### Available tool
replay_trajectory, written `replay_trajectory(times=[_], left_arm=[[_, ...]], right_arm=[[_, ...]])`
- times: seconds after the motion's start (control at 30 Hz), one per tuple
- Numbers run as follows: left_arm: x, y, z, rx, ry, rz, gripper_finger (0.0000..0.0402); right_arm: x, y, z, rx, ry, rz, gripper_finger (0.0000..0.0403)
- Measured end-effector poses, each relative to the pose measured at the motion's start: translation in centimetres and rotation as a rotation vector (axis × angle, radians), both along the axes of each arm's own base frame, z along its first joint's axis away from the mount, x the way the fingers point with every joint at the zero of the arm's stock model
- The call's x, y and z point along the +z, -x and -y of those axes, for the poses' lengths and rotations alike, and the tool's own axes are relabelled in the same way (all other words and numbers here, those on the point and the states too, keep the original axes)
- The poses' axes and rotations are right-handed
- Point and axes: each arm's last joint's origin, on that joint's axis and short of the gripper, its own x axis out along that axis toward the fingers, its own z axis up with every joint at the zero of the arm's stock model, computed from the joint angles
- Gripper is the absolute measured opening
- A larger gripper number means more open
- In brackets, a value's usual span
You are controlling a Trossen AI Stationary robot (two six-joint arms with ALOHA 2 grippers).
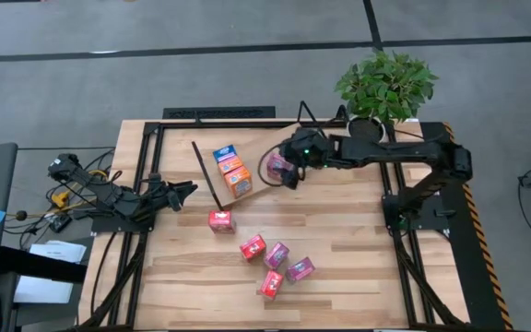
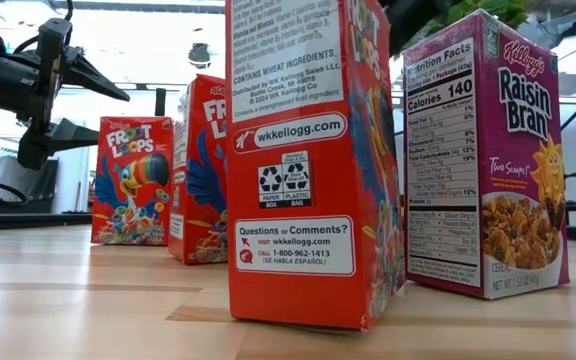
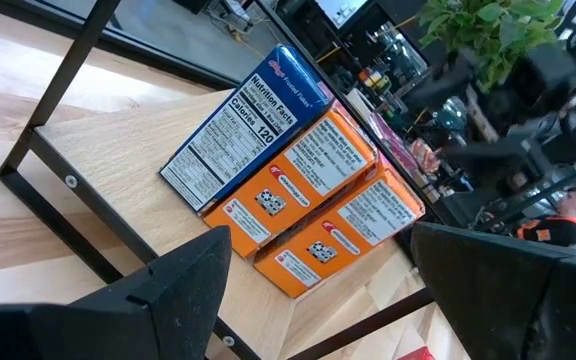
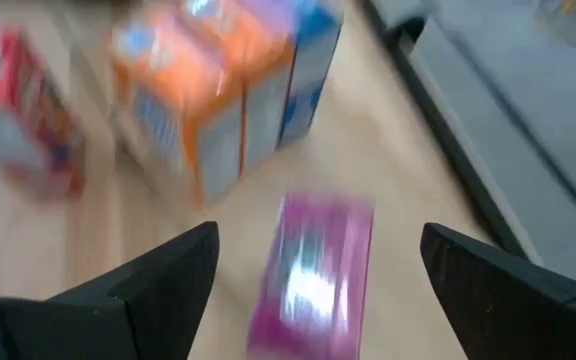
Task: Stack cereal on shelf
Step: Put the right purple cereal box on the shelf
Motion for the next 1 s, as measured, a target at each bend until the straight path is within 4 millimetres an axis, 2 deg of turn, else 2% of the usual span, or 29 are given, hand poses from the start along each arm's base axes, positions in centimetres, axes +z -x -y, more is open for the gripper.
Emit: replay_trajectory(times=[0.1,0.33,1.0], left_arm=[[0.0,0.0,0.0,-0.001,0.0,0.0,0.03],[0.0,0.0,0.0,-0.002,-0.003,-0.002,0.03],[0.0,0.0,0.0,-0.002,-0.032,-0.022,0.03]], right_arm=[[-1.2,0.0,0.1,-0.006,-0.011,-0.066,0.0371],[-2.2,-0.5,0.4,-0.008,-0.021,-0.094,0.0366],[-2.2,0.0,1.6,-0.009,-0.063,-0.111,0.0292]])
